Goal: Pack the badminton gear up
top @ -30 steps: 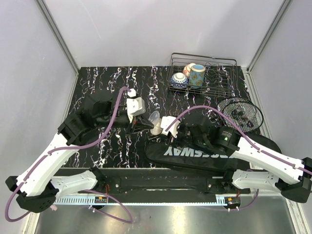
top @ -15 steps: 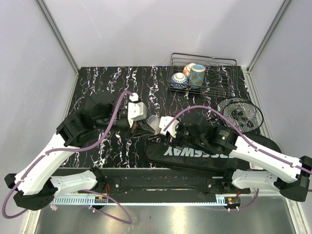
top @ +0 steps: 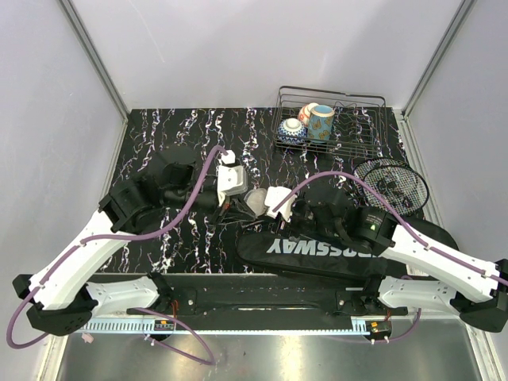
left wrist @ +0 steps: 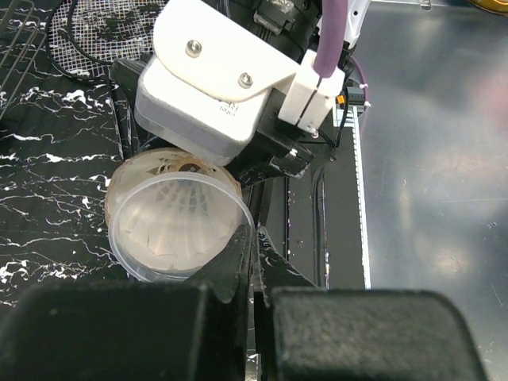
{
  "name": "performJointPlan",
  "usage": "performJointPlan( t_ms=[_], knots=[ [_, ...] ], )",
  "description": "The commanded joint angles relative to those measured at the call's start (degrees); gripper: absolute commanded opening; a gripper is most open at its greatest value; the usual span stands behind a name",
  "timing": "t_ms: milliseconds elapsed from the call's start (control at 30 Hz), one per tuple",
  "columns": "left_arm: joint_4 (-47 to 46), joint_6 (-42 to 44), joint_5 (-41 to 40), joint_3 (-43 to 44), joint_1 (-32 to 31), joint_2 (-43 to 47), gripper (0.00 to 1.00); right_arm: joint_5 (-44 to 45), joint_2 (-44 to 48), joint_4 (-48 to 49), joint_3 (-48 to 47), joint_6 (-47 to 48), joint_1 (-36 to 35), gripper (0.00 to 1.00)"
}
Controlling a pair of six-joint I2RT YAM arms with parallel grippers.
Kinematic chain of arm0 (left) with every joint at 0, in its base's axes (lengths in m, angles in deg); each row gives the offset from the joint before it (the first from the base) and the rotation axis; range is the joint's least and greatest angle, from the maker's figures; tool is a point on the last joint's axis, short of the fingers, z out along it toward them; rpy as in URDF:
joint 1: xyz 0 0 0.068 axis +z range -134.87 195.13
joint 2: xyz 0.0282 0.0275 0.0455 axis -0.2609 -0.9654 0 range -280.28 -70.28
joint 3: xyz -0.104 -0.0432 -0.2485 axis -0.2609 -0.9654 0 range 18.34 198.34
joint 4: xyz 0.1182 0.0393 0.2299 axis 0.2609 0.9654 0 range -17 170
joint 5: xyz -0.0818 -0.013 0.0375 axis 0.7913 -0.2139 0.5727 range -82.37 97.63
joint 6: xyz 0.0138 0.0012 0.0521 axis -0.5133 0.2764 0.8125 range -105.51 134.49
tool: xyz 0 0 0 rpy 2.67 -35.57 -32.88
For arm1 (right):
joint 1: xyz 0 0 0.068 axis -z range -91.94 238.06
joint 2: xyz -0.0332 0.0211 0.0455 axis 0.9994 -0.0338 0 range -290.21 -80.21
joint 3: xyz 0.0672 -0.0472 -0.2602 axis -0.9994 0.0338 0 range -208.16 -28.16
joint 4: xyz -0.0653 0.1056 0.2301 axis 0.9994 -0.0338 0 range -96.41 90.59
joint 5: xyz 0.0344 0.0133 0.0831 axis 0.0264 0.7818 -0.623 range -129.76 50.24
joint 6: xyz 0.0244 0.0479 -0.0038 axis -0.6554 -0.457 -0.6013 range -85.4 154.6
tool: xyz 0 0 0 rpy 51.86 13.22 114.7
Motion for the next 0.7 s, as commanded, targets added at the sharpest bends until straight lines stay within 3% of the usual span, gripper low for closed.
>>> performJointPlan(
  t_ms=[0, 667],
  knots=[
    [-1.1, 1.4, 0.8, 3.1, -0.3, -1.0, 0.0, -1.7, 1.3, 3.8, -2.3, -0.2, 0.0, 0.33],
    [4.0, 3.2, 7.7, 7.6, -0.3, -5.0, 0.0, -4.4, 2.9, 4.3, -1.6, 0.0, -0.1, 0.33]
  ],
)
